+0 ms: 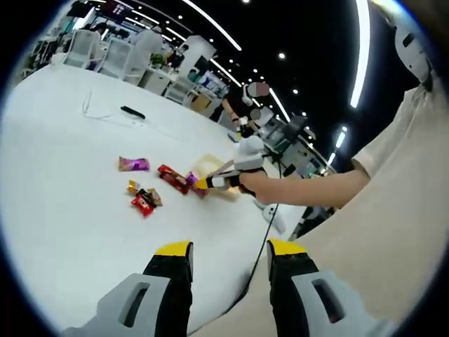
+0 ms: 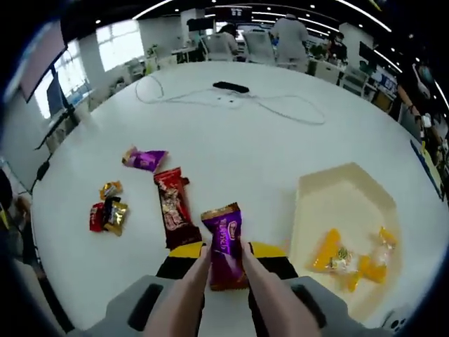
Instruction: Place the target food into the container with the food tongs after gripping and lifting it, then release it inside without dropping or visibly crushing the food.
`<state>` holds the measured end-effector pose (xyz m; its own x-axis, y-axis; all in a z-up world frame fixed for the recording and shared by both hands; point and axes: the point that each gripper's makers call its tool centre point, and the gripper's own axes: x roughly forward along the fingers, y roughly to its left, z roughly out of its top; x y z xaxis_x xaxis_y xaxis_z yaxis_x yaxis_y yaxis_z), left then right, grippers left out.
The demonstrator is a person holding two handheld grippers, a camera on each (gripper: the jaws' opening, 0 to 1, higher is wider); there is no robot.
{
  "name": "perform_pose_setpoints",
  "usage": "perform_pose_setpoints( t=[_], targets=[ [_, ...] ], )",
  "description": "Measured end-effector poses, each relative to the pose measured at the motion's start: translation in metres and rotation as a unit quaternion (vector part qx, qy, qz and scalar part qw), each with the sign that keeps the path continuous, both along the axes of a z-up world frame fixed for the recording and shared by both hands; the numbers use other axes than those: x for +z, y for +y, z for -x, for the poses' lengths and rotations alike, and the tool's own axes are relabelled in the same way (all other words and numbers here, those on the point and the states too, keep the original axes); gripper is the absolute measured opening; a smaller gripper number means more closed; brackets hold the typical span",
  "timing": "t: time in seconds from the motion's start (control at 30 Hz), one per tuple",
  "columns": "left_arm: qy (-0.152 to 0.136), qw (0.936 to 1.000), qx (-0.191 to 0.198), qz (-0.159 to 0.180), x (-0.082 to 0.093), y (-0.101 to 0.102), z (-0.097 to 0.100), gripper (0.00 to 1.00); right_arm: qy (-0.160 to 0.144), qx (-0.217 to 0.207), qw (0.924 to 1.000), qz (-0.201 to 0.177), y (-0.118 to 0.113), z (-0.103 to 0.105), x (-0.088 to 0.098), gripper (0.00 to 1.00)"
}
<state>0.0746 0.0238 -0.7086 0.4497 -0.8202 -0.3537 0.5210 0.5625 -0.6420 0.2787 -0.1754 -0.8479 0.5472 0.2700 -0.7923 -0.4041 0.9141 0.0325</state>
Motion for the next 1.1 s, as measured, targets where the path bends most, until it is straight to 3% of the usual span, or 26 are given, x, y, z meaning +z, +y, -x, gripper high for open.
perform_pose_setpoints(
  t=[0.07,0.37,0.53,0.7,0.9,1.1],
  targets=[
    [0.000,1.0000,0.000,0.000,0.000,0.000,0.000,0.41,0.009,-0.009,0.9999,-0.008,-0.001,0.001,0.002,0.19],
    [-0.008,0.9998,-0.019,0.006,0.001,-0.012,-0.003,0.41,-0.032,-0.026,0.9986,-0.034,-0.010,-0.005,0.040,0.19],
    [-0.023,0.9996,-0.019,0.004,0.007,-0.018,-0.006,0.40,-0.051,-0.020,0.9973,-0.048,-0.003,0.000,0.061,0.20],
    [-0.035,0.9993,-0.014,0.003,0.009,-0.027,-0.007,0.41,-0.094,0.014,0.9936,-0.062,0.010,0.004,0.099,0.20],
    [-0.048,0.9983,-0.033,-0.007,0.012,-0.041,-0.003,0.43,-0.120,0.013,0.9897,-0.077,0.005,0.001,0.126,0.20],
    [-0.045,0.9984,-0.033,0.003,0.011,-0.055,-0.002,0.43,-0.134,0.016,0.9879,-0.076,-0.005,0.000,0.141,0.20]
  ],
)
